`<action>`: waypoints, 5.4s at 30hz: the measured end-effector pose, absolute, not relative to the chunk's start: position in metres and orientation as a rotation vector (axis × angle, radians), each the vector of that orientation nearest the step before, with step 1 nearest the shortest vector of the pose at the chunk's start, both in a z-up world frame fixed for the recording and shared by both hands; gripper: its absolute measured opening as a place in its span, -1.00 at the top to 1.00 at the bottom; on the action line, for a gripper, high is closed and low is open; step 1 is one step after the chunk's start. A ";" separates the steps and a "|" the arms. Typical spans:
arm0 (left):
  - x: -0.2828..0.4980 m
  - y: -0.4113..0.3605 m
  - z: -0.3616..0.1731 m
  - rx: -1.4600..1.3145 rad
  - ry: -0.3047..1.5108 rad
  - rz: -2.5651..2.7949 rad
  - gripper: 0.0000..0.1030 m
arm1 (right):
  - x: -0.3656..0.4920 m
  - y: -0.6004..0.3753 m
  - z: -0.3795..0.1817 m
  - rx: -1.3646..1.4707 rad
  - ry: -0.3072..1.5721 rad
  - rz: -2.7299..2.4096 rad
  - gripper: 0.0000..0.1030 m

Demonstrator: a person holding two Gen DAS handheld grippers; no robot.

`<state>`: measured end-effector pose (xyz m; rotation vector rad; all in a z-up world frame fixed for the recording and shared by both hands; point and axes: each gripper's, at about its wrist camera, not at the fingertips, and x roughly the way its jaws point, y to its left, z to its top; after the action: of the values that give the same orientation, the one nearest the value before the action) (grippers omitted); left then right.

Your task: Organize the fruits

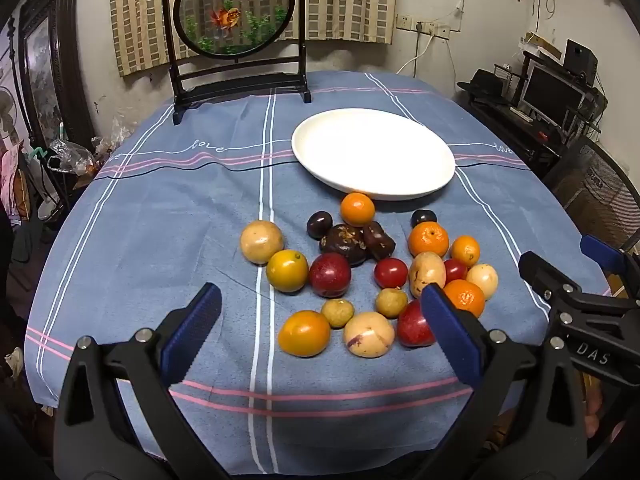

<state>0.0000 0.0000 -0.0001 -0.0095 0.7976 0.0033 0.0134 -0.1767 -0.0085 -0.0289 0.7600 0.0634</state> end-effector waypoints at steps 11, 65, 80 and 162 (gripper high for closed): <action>0.000 0.000 0.000 -0.010 0.801 0.003 -0.96 | 0.014 -0.179 -0.009 -0.030 0.773 0.064 -0.97; 0.000 -0.001 -0.007 -0.015 0.812 0.001 -0.96 | 0.016 -0.178 -0.013 0.012 0.798 0.116 -0.97; 0.001 -0.001 -0.007 -0.016 0.815 0.001 -0.96 | 0.016 -0.178 -0.013 0.011 0.799 0.116 -0.97; 0.043 0.032 -0.058 -0.098 0.906 -0.271 0.21 | 0.023 -0.133 -0.054 -0.031 0.904 0.528 0.18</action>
<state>0.0430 0.0319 -0.0575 -0.0985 0.9062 -0.2711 0.0234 -0.1328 -0.0539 -0.0310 0.9045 0.5284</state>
